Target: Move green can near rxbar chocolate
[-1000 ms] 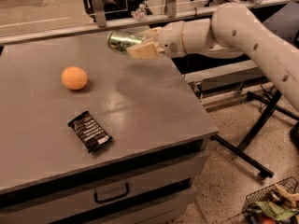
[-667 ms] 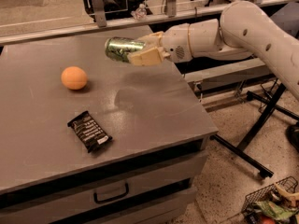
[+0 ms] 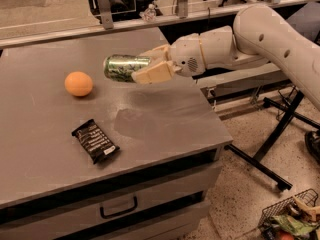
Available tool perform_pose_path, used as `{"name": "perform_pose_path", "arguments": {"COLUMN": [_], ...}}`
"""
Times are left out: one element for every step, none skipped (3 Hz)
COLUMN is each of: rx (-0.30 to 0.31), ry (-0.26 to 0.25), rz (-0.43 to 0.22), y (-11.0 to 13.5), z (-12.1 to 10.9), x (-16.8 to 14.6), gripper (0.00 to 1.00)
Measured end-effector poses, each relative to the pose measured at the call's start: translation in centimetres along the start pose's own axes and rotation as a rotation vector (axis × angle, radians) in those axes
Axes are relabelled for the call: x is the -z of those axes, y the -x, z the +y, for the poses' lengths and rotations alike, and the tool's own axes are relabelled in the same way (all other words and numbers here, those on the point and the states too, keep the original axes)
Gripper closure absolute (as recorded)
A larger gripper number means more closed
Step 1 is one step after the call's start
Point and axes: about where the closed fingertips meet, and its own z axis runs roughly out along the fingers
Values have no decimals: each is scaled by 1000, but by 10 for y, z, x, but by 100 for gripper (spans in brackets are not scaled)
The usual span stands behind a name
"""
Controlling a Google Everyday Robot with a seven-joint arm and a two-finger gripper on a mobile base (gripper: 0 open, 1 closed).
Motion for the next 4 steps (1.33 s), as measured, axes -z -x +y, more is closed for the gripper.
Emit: {"name": "perform_pose_path", "arguments": {"rx": [17, 47, 75, 84], "ry": [41, 147, 216, 237], "rz": [2, 5, -8, -10], "y": [0, -5, -8, -12], "z": [6, 30, 51, 67], "x": [-6, -20, -31, -37], "gripper": [100, 100, 100, 100]}}
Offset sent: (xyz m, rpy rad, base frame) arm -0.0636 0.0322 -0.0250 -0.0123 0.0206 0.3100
